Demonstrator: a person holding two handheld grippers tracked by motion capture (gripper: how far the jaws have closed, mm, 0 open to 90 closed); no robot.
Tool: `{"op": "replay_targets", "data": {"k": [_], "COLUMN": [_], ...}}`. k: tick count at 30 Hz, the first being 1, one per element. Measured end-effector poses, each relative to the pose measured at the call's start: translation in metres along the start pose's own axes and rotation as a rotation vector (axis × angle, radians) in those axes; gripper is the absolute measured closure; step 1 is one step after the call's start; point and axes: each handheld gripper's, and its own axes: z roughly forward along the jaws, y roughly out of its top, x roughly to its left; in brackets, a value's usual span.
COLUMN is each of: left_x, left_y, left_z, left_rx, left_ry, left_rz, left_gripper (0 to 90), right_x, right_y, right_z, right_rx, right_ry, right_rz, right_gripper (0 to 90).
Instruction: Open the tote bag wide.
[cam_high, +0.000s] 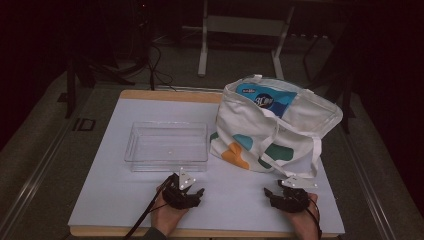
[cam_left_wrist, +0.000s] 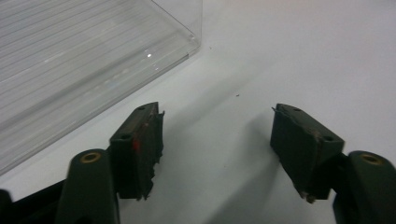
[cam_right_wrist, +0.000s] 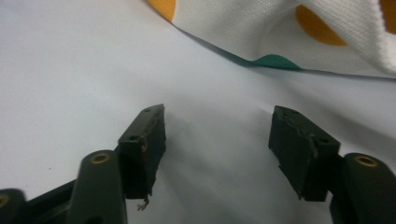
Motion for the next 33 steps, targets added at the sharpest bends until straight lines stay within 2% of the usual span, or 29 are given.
{"op": "replay_targets", "data": {"k": [4, 9, 11, 13, 17, 19, 21, 25, 27, 33], "left_x": [0.002, 0.003, 0.005, 0.007, 0.011, 0.014, 0.016, 0.018, 0.019, 0.021], "left_y": [0.000, 0.001, 0.004, 0.006, 0.012, 0.016, 0.020, 0.028, 0.032, 0.046], "left_z": [-0.002, -0.006, -0.012, -0.017, -0.028, -0.035, -0.041, -0.051, -0.054, -0.059], "left_rx": [-0.001, -0.009, -0.027, -0.047, -0.085, -0.101, -0.120, -0.184, -0.198, -0.210], "left_ry": [-0.028, -0.053, -0.087, -0.114, -0.201, -0.222, -0.230, -0.214, -0.232, -0.217], "left_rz": [-0.004, 0.001, 0.010, 0.016, 0.033, 0.041, 0.057, 0.072, 0.066, 0.098], "left_gripper": [48.0, 52.6, 53.0, 54.4, 56.5, 56.8, 58.8, 58.6, 59.4, 59.8], "right_x": [0.002, 0.003, 0.003, 0.003, 0.001, 0.000, -0.001, -0.008, -0.009, -0.017], "right_y": [-0.001, -0.002, -0.003, -0.003, 0.000, 0.003, 0.005, 0.007, 0.008, 0.007], "right_z": [-0.002, -0.004, -0.009, -0.012, -0.019, -0.023, -0.028, -0.035, -0.038, -0.048], "right_rx": [-0.007, -0.008, -0.001, 0.003, -0.002, -0.006, -0.014, -0.049, -0.039, -0.033], "right_ry": [0.001, 0.016, 0.017, 0.006, -0.013, -0.021, -0.026, 0.012, -0.004, -0.054], "right_rz": [0.003, 0.030, 0.043, 0.034, 0.030, 0.021, 0.021, 0.061, 0.057, 0.064], "right_gripper": [47.8, 51.9, 56.0, 57.9, 62.4, 63.6, 65.5, 73.8, 78.2, 88.0]}}
